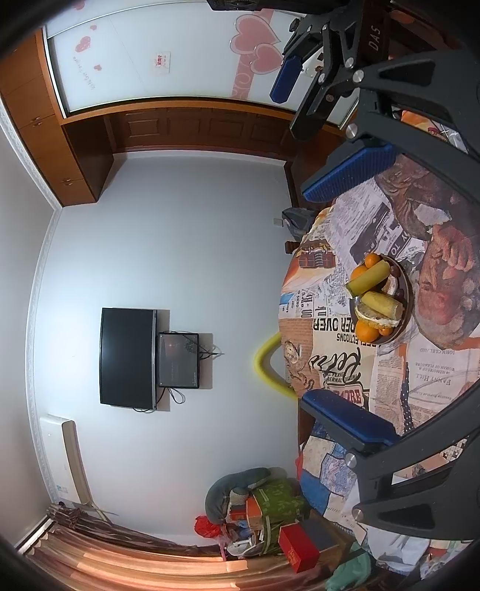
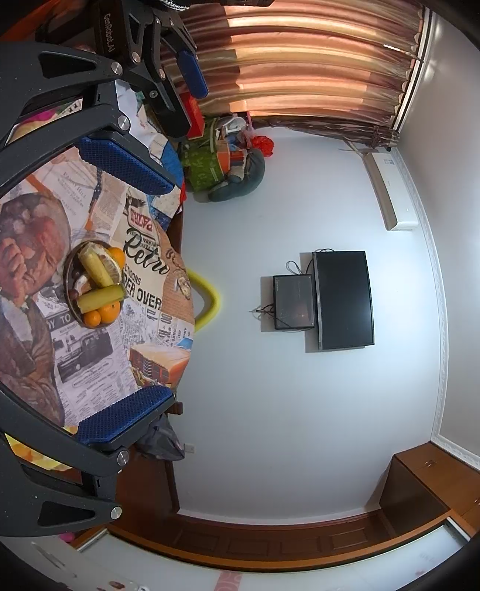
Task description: Organize fruits
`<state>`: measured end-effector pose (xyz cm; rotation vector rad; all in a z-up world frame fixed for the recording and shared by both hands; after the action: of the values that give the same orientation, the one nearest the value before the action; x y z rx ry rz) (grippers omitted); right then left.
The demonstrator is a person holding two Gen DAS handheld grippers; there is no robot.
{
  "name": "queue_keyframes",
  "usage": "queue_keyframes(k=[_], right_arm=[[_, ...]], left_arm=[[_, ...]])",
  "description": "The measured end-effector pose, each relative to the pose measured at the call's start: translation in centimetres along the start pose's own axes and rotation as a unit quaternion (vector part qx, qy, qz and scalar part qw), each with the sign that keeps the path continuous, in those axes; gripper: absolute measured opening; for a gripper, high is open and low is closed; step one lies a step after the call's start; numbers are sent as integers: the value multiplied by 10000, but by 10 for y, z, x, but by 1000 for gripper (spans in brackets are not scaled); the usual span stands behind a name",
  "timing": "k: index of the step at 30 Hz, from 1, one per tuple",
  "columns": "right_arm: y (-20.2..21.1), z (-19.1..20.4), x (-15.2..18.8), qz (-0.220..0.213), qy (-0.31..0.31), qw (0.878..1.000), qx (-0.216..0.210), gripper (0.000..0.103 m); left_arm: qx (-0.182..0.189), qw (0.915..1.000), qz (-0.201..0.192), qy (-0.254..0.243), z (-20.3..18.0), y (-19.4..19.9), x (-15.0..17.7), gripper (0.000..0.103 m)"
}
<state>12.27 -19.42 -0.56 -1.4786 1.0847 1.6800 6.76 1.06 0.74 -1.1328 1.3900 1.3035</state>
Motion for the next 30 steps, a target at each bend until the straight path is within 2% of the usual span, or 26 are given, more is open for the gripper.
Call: queue_keyframes(k=[30], right_arm=[[4,1,-5,-31,-22,10000,46,103]], left_arm=[[97,9999,42,-3,2,-1,-1,103]])
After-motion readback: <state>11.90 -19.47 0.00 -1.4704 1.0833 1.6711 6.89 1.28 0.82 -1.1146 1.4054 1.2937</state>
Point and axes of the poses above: each gripper's, at about its wrist camera, not at the fingertips, and y roughly against the way its jaws point, z to its left, x to its underside, the point moved 2 cm from there along -y, roughly the way its jaws point, and after that the axes turned 1 degree about y, right-handed, at the moved point
